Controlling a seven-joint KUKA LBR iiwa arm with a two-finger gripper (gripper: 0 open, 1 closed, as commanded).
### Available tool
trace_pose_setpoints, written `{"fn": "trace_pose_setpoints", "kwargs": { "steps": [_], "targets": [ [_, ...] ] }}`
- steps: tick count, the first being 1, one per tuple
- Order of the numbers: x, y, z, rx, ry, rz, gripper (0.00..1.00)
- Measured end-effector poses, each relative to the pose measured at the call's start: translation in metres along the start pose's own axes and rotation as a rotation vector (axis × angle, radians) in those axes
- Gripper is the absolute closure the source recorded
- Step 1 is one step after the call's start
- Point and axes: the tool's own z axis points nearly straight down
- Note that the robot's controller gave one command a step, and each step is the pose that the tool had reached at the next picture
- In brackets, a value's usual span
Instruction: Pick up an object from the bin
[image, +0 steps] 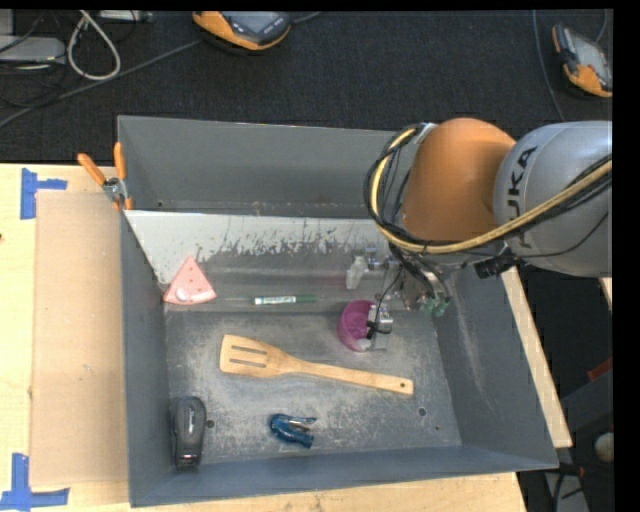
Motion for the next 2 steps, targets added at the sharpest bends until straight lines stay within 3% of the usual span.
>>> {"fn": "trace_pose_setpoints", "kwargs": {
  "steps": [1, 2],
  "targets": [
    [-0.002, 0.0, -0.004, 0.0, -0.007, 0.001, 0.0],
    [0.001, -0.019, 0.084, -0.004, -0.018, 0.093, 1.0]
  ]
}}
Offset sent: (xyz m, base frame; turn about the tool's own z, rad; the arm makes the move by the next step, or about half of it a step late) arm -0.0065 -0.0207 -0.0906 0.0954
